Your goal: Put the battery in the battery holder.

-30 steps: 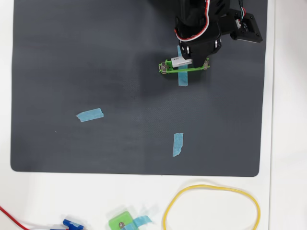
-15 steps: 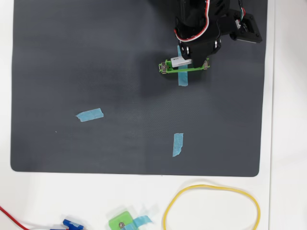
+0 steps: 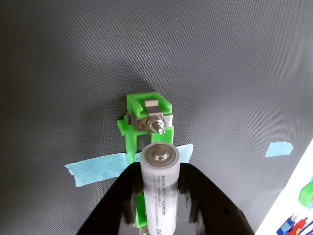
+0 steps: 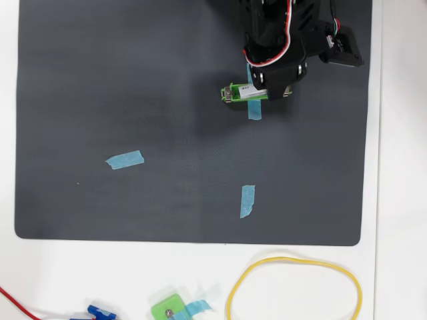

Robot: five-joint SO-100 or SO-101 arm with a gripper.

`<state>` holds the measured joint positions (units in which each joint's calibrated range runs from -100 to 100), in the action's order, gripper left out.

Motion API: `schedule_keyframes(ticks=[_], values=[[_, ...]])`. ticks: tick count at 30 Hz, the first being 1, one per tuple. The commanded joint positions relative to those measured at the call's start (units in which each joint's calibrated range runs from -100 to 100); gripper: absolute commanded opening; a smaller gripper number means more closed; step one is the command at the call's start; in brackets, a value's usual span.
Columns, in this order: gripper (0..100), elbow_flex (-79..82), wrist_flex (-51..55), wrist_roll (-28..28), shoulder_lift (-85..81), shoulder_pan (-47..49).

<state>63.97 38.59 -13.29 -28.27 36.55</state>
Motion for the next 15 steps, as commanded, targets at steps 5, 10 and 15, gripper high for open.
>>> schedule_keyframes(ticks=[5, 10, 15], values=[[0, -2.7, -0.8, -0.3, 0.5, -1.9], [0, -2.7, -0.8, -0.3, 0.8, -1.4], [0, -2.6, -0.8, -0.3, 0.8, -1.2]])
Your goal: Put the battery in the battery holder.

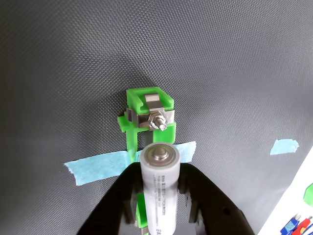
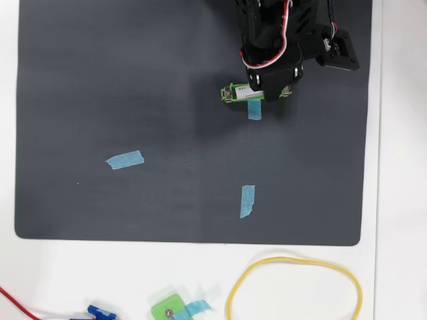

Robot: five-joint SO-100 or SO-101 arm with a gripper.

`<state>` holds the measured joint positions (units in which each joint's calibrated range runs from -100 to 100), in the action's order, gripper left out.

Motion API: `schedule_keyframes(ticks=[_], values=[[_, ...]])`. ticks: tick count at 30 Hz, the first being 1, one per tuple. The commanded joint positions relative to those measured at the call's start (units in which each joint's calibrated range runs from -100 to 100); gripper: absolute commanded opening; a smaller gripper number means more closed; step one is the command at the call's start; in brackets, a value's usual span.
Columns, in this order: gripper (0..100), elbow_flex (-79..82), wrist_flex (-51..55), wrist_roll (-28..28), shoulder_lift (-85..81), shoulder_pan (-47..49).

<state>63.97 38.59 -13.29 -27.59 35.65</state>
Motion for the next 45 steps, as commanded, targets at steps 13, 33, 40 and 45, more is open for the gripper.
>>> schedule_keyframes(ticks=[13, 33, 40, 45], values=[[1, -1.9, -0.8, -0.3, -0.5, -0.2], [1, -1.9, -0.1, 0.1, -0.6, -0.1], [4, -1.8, 0.0, 0.1, -0.6, -0.1], [15, -1.8, 1.3, 0.1, -0.7, -0.1]])
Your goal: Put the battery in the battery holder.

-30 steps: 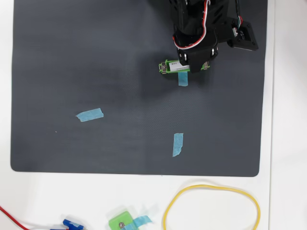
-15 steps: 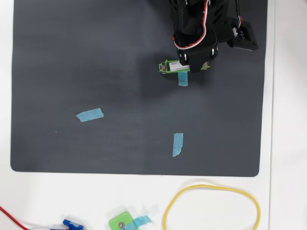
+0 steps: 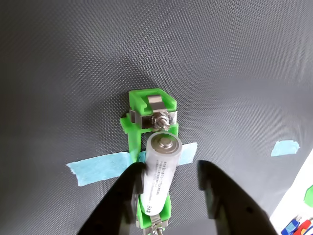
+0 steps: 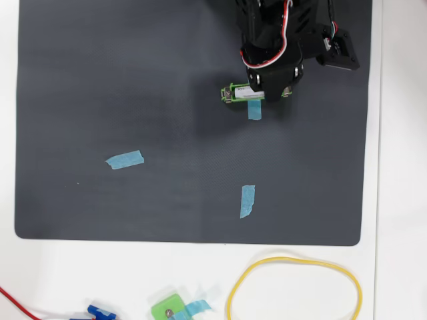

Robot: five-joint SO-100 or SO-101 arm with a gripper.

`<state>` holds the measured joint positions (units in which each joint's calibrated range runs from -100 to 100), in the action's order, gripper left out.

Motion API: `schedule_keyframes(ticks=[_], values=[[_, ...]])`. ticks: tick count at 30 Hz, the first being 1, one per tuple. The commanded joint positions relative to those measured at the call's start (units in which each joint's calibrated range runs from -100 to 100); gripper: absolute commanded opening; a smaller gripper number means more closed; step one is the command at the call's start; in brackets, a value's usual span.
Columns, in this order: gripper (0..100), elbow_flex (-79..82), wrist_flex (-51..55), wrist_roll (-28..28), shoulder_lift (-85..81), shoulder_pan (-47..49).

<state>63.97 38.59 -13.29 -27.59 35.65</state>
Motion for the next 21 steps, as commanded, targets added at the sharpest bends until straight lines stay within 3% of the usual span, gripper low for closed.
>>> schedule_keyframes(ticks=[1, 14, 19, 21], values=[[16, -1.8, 1.8, 0.1, -0.7, -0.1], [15, -1.8, 1.9, 0.1, -0.8, -0.6], [1, -2.1, 1.5, 0.1, -0.8, -0.7], [0, -2.1, 1.5, 0.1, -0.8, -0.6]])
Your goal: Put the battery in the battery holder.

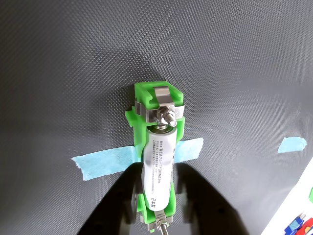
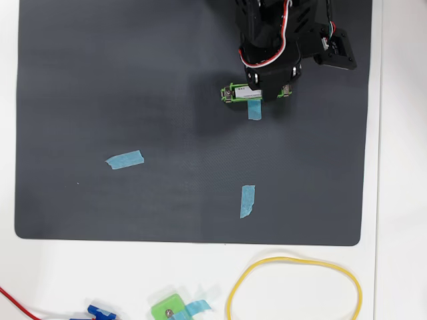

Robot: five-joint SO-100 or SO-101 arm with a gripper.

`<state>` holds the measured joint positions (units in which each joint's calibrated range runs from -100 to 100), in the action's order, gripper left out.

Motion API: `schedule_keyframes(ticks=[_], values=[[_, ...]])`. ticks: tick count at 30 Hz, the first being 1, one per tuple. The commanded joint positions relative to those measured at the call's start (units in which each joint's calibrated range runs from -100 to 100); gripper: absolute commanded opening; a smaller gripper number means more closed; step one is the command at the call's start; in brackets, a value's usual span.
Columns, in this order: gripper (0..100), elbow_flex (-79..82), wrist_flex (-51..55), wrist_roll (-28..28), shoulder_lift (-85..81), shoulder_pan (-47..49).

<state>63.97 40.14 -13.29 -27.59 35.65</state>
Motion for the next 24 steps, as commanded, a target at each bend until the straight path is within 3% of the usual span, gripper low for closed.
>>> schedule_keyframes(ticks=[1, 17, 24], values=[[0, -2.1, 0.0, 0.1, -0.8, -0.6], [0, -2.7, -0.4, 0.3, -0.7, -0.2], [0, -4.6, -0.4, 3.5, 0.3, -0.3]])
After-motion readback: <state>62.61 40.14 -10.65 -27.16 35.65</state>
